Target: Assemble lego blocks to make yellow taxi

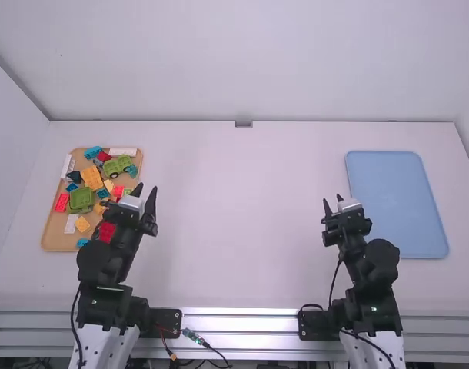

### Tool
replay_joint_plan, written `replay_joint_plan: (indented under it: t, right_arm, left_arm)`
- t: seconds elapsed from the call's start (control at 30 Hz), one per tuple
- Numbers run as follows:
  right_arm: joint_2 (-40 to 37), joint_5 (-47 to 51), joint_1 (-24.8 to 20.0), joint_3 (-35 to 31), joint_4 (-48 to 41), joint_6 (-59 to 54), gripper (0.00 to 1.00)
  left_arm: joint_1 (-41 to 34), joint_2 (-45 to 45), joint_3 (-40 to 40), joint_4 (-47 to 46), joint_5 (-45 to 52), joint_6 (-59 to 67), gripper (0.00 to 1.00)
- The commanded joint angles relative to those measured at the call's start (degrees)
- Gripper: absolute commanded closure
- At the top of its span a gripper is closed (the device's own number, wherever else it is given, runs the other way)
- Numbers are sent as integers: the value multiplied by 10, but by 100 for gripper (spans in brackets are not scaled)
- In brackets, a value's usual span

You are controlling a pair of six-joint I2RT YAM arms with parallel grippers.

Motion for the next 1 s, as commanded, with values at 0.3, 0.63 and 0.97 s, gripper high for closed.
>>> replay_joint_plan:
  t: [0.3, 0.63, 0.97]
  right_arm:
    - [82, 63, 39, 98, -5, 44, 55]
    - [183, 74, 38, 198, -5, 51, 38]
    - [299, 74, 31, 314, 15, 6, 17]
  left_arm:
    - [-4, 74, 88, 74, -10, -54, 57]
    - [-3, 169, 183, 6, -11, -149, 40]
    - [-4, 285, 250, -87, -11, -215, 20]
